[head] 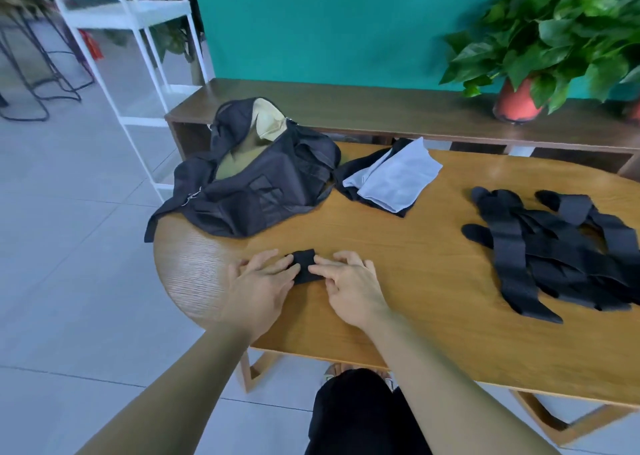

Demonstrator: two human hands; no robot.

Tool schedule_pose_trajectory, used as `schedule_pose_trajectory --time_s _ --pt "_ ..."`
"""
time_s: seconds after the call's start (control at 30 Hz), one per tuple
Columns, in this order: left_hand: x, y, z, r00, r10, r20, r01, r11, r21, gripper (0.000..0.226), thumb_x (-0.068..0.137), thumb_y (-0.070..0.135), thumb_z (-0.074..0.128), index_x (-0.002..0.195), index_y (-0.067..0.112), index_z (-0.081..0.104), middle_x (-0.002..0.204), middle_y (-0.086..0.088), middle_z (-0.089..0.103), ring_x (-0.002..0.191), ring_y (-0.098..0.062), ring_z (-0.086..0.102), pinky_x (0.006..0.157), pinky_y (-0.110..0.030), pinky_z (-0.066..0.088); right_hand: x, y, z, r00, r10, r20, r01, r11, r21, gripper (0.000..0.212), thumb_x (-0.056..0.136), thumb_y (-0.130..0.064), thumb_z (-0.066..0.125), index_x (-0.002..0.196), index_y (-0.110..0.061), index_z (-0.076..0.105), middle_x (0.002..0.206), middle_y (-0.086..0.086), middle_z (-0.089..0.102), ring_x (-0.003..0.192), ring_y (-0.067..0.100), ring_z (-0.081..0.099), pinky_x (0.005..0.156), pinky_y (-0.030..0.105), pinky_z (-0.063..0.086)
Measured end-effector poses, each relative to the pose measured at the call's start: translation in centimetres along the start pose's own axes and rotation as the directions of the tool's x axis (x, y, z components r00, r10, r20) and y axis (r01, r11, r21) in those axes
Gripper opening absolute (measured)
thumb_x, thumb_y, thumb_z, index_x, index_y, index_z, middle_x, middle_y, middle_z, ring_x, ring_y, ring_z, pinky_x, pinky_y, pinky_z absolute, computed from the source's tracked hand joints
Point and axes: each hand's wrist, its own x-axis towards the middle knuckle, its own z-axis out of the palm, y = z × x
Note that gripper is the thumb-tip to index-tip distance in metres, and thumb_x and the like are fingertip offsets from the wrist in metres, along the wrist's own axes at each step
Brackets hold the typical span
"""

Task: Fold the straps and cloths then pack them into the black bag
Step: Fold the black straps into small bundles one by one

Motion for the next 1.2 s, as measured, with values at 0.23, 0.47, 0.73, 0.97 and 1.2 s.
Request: schedule_pose_trajectory --time_s 0.23,0.47,0.73,0.97,1.2 --pt "-0.5 -3.3 -1.4 0.997 -0.067 0.045 0.063 0.994 0.086 0.035 0.089 0.030 0.042 0.106 0.029 0.072 0.114 0.005 0.070 0.116 -0.025 0.058 0.093 -0.043 0.020 2.8 -3.5 1.3 0.997 -0.072 0.041 0.076 0.991 -0.109 0.046 0.097 -0.011 0.041 0.134 -0.037 0.049 0.146 -0.019 0.040 0.134 0.009 0.023 0.100 0.029 0.019" --pt "0.3 -4.9 -2.0 0.979 -0.146 0.144 0.121 0.979 0.167 0.038 0.101 0.024 0.039 0.136 0.036 0.050 0.146 0.011 0.044 0.142 -0.015 0.024 0.106 -0.045 0.004 4.7 -5.2 1.5 0.989 -0.135 0.063 0.144 0.972 -0.188 0.057 0.091 -0.002 0.043 0.138 -0.034 0.045 0.148 -0.014 0.038 0.136 0.014 0.023 0.106 0.032 0.023" --pt "0.6 -4.6 -2.9 0.978 -0.151 0.145 0.117 0.968 0.222 0.042 0.100 0.021 0.041 0.140 0.034 0.044 0.150 0.009 0.037 0.143 -0.015 0.019 0.106 -0.043 0.003 5.0 -5.6 1.0 0.988 -0.142 0.054 0.149 0.975 -0.164 0.061 0.089 0.002 0.041 0.139 -0.032 0.044 0.150 -0.010 0.036 0.136 0.015 0.021 0.108 0.031 0.023" --pt "2.1 -2.1 -4.2 0.993 -0.043 0.111 0.015 0.970 0.244 0.041 0.095 0.024 0.050 0.135 0.030 0.051 0.146 0.006 0.044 0.139 -0.016 0.028 0.105 -0.040 0.021 3.5 -3.4 -1.7 0.993 -0.097 -0.073 0.082 0.980 -0.182 0.065 0.086 0.003 0.047 0.141 -0.030 0.040 0.150 -0.007 0.038 0.136 0.015 0.023 0.103 0.032 0.026" --pt "4.2 6.2 -2.6 0.983 0.113 0.147 -0.134 0.981 0.141 0.053 0.071 0.011 0.077 0.119 0.031 0.065 0.132 0.003 0.060 0.129 -0.021 0.048 0.098 -0.042 0.014 -2.4 4.6 -7.1 0.979 0.097 -0.178 -0.133 0.970 -0.202 0.063 0.084 0.001 0.046 0.140 -0.028 0.043 0.148 -0.005 0.040 0.134 0.014 0.024 0.101 0.030 0.023"
